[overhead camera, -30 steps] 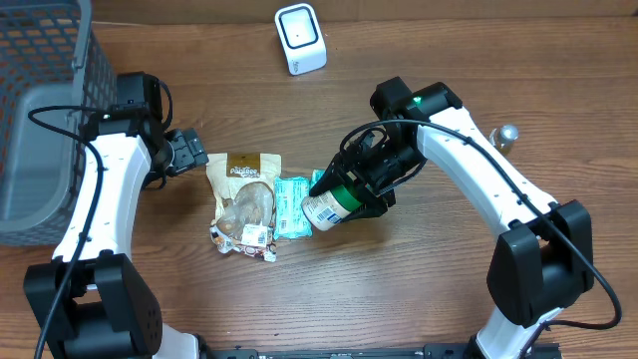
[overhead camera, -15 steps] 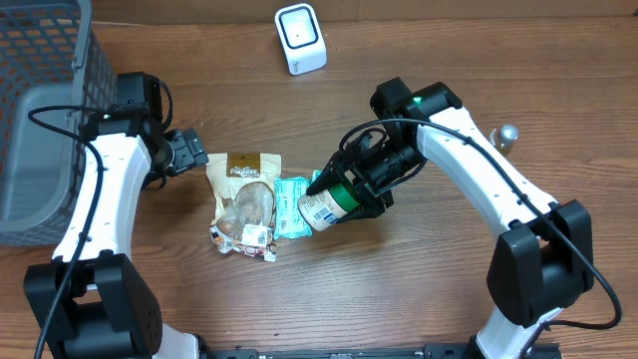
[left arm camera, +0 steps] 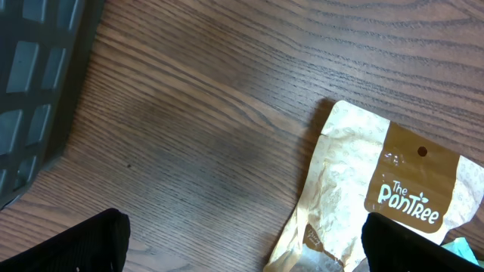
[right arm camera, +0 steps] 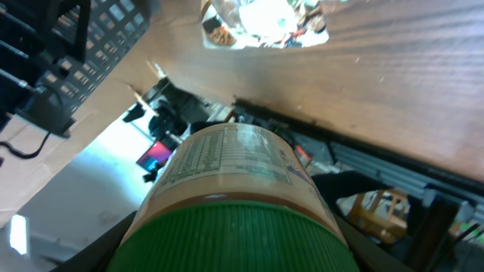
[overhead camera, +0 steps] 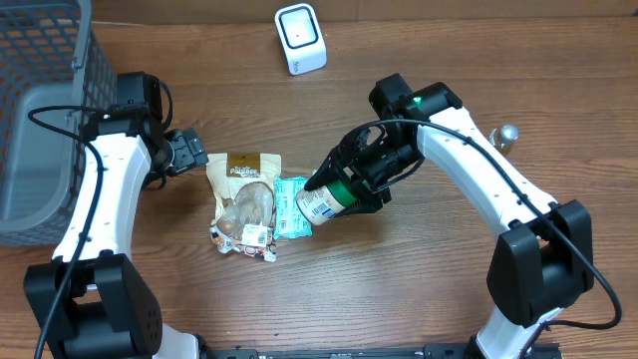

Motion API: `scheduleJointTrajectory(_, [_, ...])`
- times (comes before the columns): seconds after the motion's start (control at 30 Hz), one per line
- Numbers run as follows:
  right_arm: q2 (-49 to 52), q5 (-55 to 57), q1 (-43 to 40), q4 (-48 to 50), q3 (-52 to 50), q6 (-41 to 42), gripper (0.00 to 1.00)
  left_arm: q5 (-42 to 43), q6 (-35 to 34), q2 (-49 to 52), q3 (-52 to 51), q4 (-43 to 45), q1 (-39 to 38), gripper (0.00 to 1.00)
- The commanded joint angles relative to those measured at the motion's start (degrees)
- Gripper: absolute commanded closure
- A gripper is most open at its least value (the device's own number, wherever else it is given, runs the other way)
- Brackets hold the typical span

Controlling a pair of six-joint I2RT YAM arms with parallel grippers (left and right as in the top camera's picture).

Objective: Scan the item barcode
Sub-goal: 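Tip the green jar sideways with the right gripper, then carry the green jar up to the white scanner with the right gripper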

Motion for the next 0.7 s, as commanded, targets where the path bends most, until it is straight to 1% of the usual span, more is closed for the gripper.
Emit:
scheduleJointTrajectory(0.0, [-1.8,6.6,0.2,1.3,1.2,-0.1,0.59,0.1,1.3,-1.3,0.2,0.0,0.0,0.0])
scheduleJointTrajectory(0.03, [-1.8,9.4,0.2,1.7,1.2,-0.1,0.6,0.1,1.3,-1.3,0.2,0.0,0.0,0.01])
scheduleJointTrajectory(0.07, [-1.8,13.0,0.2,2.3,1.2,-0.1,0.62,0.1,1.3,-1.3,0.2,0.0,0.0,0.0])
scheduleJointTrajectory(0.1, [-1.8,18.9,0.2,3.1,1.2,-0.1,0.68,0.1,1.3,-1.3,0.2,0.0,0.0,0.01])
scheduleJointTrajectory(0.17, [-1.8,26.6,0.2,4.1,1.2,-0.1,0.74,0.1,1.3,-1.3,0.2,0.0,0.0,0.0])
scheduleJointTrajectory(0.23, [-1.8,34.6,0.2,5.3,1.2,-0.1,0.74,0.1,1.3,-1.3,0.2,0.0,0.0,0.0])
scheduleJointTrajectory(0.27, [-1.8,41.6,0.2,6.5,1.1,-0.1,0.74,0.1,1.3,-1.3,0.2,0.0,0.0,0.0])
scheduleJointTrajectory(0.33, [-1.8,47.3,0.2,7.5,1.1,-0.1,0.75,0.1,1.3,-1.3,0.2,0.0,0.0,0.01])
scheduleJointTrajectory(0.37, [-1.8,49.9,0.2,8.4,1.1,-0.1,0.76,0.1,1.3,-1.3,0.2,0.0,0.0,0.0])
scheduleJointTrajectory(0.47, [-1.8,53.4,0.0,12.1,1.1,-0.4,0.81,0.1,1.3,-1.3,0.2,0.0,0.0,0.01])
scheduleJointTrajectory(0.5, [-1.8,53.3,-0.1,13.2,1.1,-1.8,0.79,0.1,1.3,-1.3,0.2,0.0,0.0,0.0])
scheduleJointTrajectory(0.57, [-1.8,50.3,-0.3,15.3,2.1,-9.1,0.77,0.1,1.3,-1.3,0.2,0.0,0.0,0.0])
scheduleJointTrajectory(0.6, [-1.8,48.4,-0.3,15.2,3.2,-12.5,0.8,0.1,1.3,-1.3,0.2,0.0,0.0,0.01])
scheduleJointTrajectory(0.67, [-1.8,47.3,-0.3,12.3,7.4,-14.0,0.85,0.1,1.3,-1.3,0.2,0.0,0.0,0.0])
